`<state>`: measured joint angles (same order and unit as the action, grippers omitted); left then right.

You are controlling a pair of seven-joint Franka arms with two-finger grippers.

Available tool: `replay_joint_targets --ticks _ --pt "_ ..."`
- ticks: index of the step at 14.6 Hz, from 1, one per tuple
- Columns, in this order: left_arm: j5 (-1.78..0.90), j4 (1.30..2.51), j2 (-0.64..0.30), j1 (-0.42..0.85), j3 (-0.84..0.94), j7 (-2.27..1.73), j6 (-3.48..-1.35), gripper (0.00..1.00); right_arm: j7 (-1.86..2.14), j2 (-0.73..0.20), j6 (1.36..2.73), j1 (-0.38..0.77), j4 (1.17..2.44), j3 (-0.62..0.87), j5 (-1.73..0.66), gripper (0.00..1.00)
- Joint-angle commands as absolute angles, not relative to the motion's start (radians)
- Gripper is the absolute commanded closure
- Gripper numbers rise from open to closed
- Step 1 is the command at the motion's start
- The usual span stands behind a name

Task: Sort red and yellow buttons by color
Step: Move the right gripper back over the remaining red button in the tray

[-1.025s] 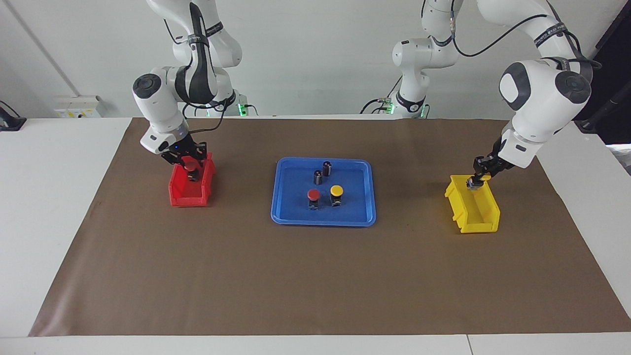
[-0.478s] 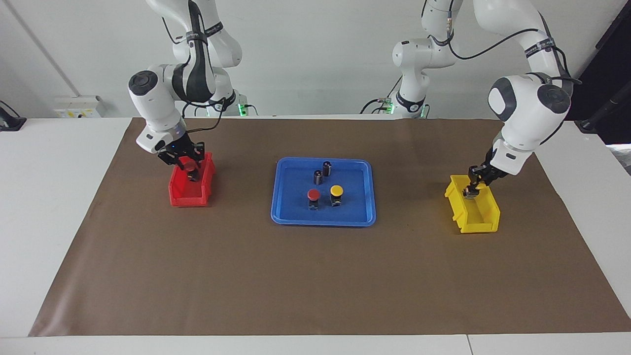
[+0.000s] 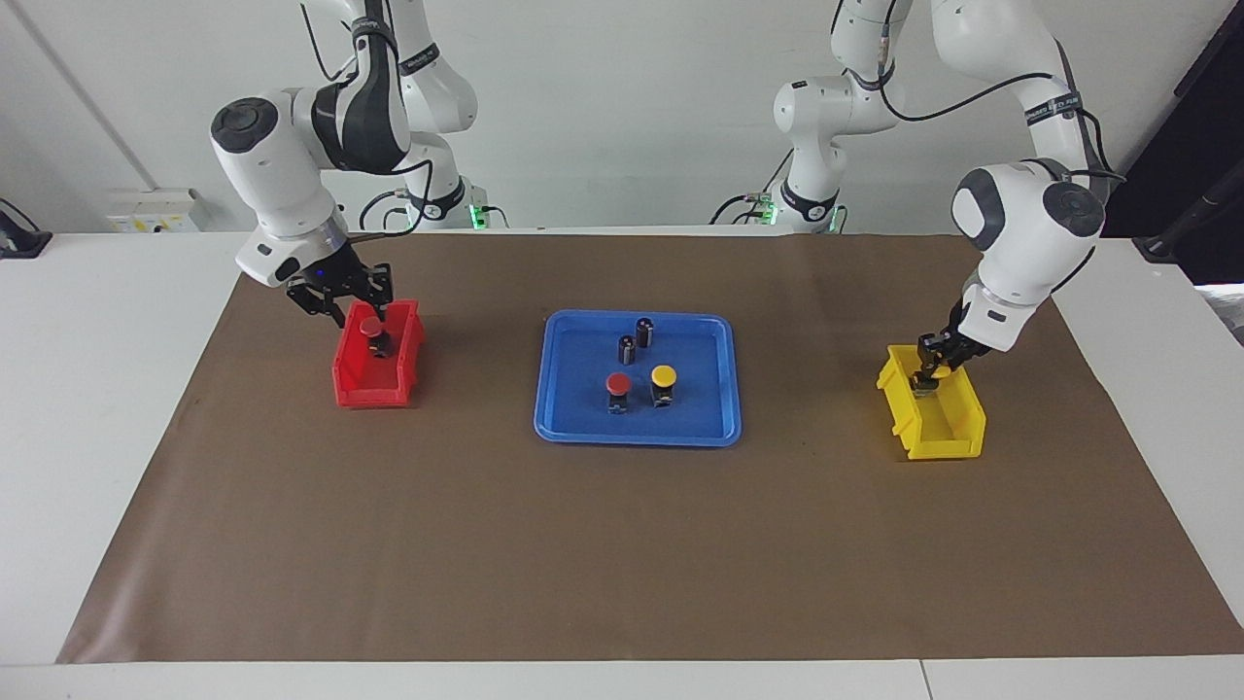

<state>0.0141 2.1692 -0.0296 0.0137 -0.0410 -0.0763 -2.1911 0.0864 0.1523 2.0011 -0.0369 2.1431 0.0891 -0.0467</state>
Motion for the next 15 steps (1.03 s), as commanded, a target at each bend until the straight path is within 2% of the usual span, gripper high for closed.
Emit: replay_joint_targets --ticks 1,4,5,7,8,11,15 --pt "0.032 2.218 -0.008 0.002 -0.035 -0.057 -2.229 0.91 -0.099 -0.024 1.890 0.067 1.856 0.103 -0.055 0.35" --pt "0.032 2.230 -0.002 0.002 -0.035 -0.044 -2.221 0.88 -0.395 -0.249 1.838 0.230 1.532 0.104 -0.037 0.31" --pt "0.032 2.230 -0.003 0.002 -0.035 -0.044 -2.224 0.74 -0.457 -0.296 1.860 0.273 1.496 0.103 -0.029 0.31" --pt "0.032 2.217 -0.008 0.002 -0.037 -0.040 -2.221 0.18 -0.568 -0.362 1.928 0.362 1.490 0.103 0.012 0.31" --pt "0.032 2.201 -0.011 0.011 -0.037 -0.041 -2.217 0.00 -0.609 -0.389 1.981 0.383 1.500 0.104 0.023 0.31" --pt "0.076 2.119 -0.038 0.014 -0.035 -0.040 -2.137 0.00 -0.664 -0.457 2.037 0.443 1.509 0.103 0.049 0.32" --pt "0.156 1.964 -0.049 0.032 -0.029 0.002 -1.964 0.00 -0.678 -0.451 2.112 0.449 1.597 0.104 0.055 0.32"
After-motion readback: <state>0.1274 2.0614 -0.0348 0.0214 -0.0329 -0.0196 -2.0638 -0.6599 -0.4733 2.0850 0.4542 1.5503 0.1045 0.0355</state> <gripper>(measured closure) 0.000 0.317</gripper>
